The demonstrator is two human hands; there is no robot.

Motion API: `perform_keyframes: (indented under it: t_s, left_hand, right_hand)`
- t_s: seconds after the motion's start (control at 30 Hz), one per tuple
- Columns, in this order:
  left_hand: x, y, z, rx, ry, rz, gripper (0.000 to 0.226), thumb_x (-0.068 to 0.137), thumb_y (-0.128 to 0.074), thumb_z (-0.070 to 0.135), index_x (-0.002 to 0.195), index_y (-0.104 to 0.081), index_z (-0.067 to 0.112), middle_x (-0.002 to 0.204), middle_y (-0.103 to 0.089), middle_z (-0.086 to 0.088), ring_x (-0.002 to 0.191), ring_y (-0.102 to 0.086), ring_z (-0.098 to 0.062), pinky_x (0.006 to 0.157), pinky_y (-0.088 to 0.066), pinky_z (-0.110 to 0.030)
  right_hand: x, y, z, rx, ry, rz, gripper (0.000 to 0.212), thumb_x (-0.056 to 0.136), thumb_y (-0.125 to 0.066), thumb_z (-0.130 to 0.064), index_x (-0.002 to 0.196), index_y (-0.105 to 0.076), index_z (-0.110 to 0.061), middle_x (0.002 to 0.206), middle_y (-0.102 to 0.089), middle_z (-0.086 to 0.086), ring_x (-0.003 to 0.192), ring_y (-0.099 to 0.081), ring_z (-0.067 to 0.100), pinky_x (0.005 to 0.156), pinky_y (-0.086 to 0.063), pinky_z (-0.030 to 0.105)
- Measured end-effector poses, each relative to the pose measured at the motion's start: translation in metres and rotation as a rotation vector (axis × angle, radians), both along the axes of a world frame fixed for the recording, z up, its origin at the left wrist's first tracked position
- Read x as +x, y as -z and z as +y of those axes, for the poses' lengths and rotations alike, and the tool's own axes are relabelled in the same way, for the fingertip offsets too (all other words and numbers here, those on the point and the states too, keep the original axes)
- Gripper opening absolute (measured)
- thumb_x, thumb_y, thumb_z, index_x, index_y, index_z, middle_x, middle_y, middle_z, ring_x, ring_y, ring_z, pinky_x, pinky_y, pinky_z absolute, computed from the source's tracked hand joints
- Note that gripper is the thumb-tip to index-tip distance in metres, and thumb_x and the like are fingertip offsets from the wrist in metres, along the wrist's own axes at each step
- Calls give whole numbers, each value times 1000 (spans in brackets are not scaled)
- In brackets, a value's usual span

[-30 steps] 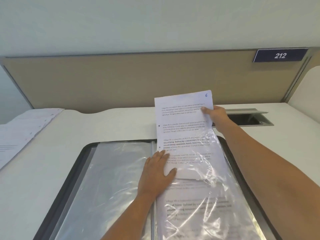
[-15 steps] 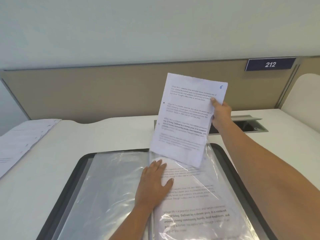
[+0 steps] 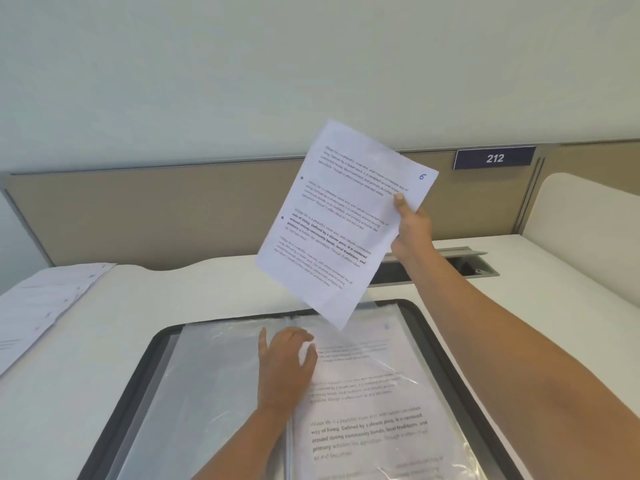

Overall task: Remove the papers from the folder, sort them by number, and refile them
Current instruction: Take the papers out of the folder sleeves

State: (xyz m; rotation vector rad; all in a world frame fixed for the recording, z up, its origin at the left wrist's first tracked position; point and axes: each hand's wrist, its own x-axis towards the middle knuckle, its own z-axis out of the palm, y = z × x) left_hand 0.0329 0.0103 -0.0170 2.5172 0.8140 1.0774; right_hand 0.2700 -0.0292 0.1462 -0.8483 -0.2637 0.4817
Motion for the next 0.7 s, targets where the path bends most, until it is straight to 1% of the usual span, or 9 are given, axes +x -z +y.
perform_keyframes:
  t_s: [0.07,0.13,0.2,0.3,0.4,0.47,0.57,0.63,0.7]
  left_hand:
    - [-2,-14,1,-146,-48,-113,29,85,-46,31,90,-69,14,95,-66,6,97,-53,-6,108,-23,-40]
    - [-10,-32,3,-322,-118,-280,14,89,-56,15,94,-68,9,95,-65,2,96,-57,-15,93,-37,-31]
    - [-23,-48,11,-514,-204,-455,12,91,-57,9,99,-66,9,98,-65,-2,96,-57,-17,84,-37,-24]
    - [-49,-69,30,-900,-215,-754,13,96,-50,20,94,-62,13,90,-65,-3,93,-59,-22,80,-43,-27]
    - [-83,-87,46,-1214,-124,-910,32,99,-41,37,85,-58,12,79,-64,-7,74,-63,-23,69,-51,-30]
    - [-107,-99,52,-1322,-13,-907,41,98,-37,47,87,-58,13,73,-68,-5,65,-67,-20,65,-56,-33]
    - [-135,-112,53,-1426,143,-760,59,93,-30,61,96,-63,12,87,-72,-9,79,-67,-27,73,-52,-38]
    - [-149,-119,47,-1427,169,-605,60,93,-31,61,94,-62,10,79,-72,-11,69,-68,-27,64,-52,-33]
    - [-159,-121,36,-1397,187,-440,52,94,-35,55,90,-63,11,71,-72,-7,58,-67,-20,56,-52,-26]
  right_hand:
    - [-13,-10,-3,47,-56,-9,10,92,-59,-15,102,-60,-12,98,-66,3,90,-64,23,89,-51,46]
    - [-25,-21,-7,91,-95,-13,14,92,-58,-14,106,-60,-11,101,-66,5,89,-64,23,85,-52,45]
    - [-37,-32,-10,128,-130,-18,26,92,-57,-13,117,-57,-7,110,-65,9,95,-63,26,85,-52,44]
    - [-55,-41,-15,106,-183,-13,36,93,-56,-13,127,-52,-1,124,-60,16,109,-59,32,90,-49,49]
    - [-74,-41,-22,59,-257,-19,37,95,-52,-11,131,-50,-1,127,-58,15,111,-58,32,84,-52,48]
    - [-86,-36,-27,6,-302,-28,36,96,-49,-9,131,-49,0,129,-57,14,109,-57,31,83,-51,46]
    - [-103,-20,-36,-150,-378,-23,34,97,-45,-4,130,-49,2,127,-57,14,108,-57,30,85,-46,45]
    - [-114,-3,-41,-247,-436,-24,35,97,-42,-3,132,-46,3,132,-53,18,115,-54,34,87,-44,46]
    - [-124,16,-46,-331,-461,-1,35,98,-40,-1,132,-46,4,134,-51,20,118,-52,36,90,-43,46]
